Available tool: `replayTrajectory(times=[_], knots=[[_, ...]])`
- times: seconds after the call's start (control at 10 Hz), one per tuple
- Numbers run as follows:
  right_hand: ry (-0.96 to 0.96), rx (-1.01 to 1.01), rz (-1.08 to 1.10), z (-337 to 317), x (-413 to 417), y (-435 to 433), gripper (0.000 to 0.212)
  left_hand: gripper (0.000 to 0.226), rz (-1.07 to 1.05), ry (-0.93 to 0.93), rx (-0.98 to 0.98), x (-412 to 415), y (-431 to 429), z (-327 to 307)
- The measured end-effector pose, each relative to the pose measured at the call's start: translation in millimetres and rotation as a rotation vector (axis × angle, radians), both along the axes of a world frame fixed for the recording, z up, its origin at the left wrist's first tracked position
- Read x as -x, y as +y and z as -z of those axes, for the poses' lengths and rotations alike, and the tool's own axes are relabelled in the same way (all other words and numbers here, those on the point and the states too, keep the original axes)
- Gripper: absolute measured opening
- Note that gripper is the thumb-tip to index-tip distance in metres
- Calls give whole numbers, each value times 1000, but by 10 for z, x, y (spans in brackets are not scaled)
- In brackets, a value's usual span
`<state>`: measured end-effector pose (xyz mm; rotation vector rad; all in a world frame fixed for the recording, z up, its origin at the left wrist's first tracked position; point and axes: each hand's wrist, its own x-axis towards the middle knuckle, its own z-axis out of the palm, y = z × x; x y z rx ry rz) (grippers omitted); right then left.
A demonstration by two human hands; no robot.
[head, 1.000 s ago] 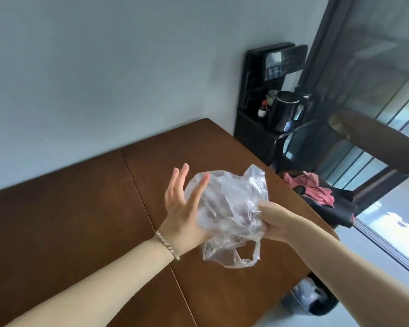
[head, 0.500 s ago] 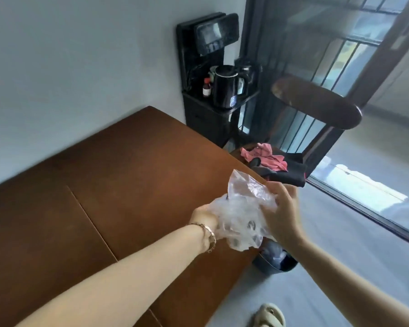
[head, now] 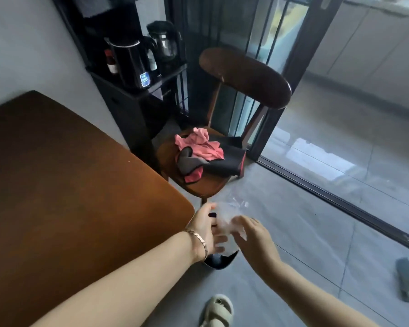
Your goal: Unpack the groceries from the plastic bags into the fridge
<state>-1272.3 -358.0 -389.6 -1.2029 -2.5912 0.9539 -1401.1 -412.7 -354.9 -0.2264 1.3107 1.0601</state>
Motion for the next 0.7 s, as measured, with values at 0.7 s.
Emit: replayTrajectory(times=[0.7], knots=[[-186, 625, 484, 2690, 235, 983, 47, 12, 701, 903, 346, 166, 985, 2171]])
